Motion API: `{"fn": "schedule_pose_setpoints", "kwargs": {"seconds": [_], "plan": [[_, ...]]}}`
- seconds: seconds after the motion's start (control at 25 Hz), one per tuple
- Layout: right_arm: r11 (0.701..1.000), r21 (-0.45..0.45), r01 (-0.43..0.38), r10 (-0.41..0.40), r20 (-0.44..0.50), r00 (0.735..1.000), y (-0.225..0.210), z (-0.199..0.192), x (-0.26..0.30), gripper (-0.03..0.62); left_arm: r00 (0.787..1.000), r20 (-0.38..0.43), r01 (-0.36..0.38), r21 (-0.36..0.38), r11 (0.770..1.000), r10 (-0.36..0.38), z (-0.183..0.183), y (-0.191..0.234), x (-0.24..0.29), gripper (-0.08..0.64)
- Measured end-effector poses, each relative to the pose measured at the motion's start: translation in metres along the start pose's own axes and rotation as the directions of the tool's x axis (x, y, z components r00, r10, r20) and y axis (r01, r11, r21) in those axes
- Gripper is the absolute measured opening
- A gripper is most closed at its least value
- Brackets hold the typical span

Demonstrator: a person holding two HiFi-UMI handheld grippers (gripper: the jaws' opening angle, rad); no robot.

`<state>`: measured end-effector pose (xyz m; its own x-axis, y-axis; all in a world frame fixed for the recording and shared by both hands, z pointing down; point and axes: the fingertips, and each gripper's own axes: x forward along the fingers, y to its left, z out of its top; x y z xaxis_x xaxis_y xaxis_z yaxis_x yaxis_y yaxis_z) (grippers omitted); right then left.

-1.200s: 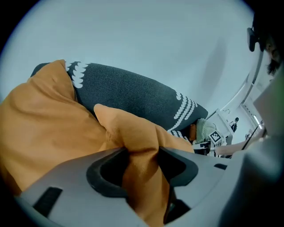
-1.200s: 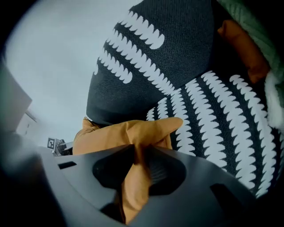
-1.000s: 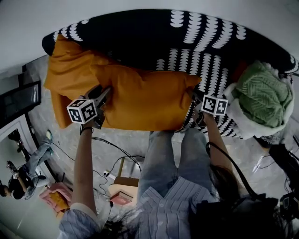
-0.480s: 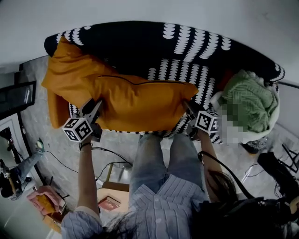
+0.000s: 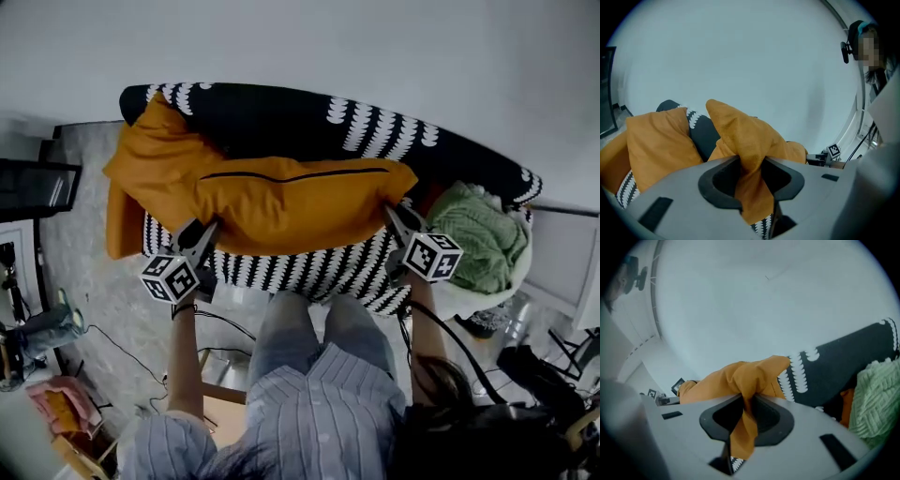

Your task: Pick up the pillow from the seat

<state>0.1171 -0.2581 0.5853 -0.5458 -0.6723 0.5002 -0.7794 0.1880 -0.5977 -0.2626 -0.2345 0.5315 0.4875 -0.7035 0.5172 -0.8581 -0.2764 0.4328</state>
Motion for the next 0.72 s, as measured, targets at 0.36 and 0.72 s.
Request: {"fn": "schedule_pose_setpoints", "kwargs": {"seconds": [0.36,0.72], "plan": [[0.995,-0.095,-0.016,0.023,0.075,0.997,0.041,0.049,-0.043,0.074,0.994,0.106,-0.009,-0.021,1.0,0.011,0.034,-0.038,-0.047,0.14],[0.987,-0.143,-0.073,0.086,0.086,0.993,0.076,0.064,-0.061,0.074,0.979,0.194,-0.049,-0.056,0.997,0.059,0.038,-0.057,-0.099,0.14]]}}
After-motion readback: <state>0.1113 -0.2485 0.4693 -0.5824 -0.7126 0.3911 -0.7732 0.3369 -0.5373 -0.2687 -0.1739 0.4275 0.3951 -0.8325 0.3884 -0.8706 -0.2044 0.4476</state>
